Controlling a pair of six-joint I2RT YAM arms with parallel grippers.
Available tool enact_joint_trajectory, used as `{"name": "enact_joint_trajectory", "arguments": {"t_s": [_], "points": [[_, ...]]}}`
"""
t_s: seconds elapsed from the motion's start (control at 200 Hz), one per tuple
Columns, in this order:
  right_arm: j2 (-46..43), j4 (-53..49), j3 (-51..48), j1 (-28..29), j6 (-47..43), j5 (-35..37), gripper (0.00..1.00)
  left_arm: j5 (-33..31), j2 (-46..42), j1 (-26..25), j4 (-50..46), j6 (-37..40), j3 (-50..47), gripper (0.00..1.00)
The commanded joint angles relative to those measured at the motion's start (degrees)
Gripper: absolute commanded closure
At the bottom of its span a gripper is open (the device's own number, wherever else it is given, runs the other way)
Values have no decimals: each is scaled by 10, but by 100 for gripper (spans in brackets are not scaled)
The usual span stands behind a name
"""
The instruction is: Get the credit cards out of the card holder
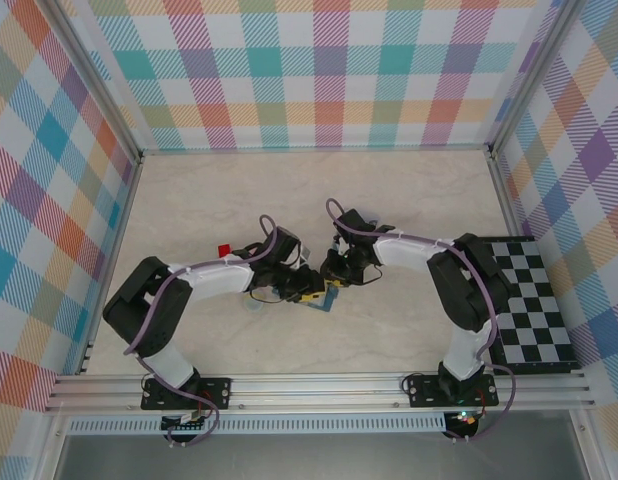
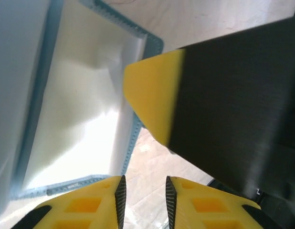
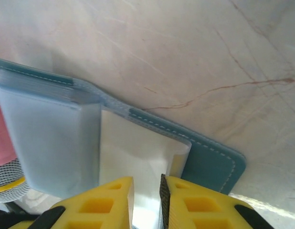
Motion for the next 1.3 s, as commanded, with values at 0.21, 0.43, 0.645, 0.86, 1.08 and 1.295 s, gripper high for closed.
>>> {"name": "enact_joint_trajectory", "arguments": {"t_s": [0.21, 0.43, 0.645, 0.86, 1.08, 1.295], "points": [[17, -20, 8, 2, -20, 8, 77, -100, -58, 78, -181, 70, 20, 60], [20, -23, 9, 2, -24, 9, 77, -139, -39, 89, -210, 95, 47, 57], [24, -21, 11, 2, -24, 7, 78, -122, -10, 90, -189, 92, 52, 57], [25, -22, 12, 2, -25, 7, 78, -92, 3, 90, -165, 90, 53, 64], [30, -22, 15, 2, -25, 5, 78, -47, 6, 90, -141, 89, 44, 69], [28, -25, 17, 3, -28, 5, 78, 40, 0, 86, -47, 70, 21, 74]]}}
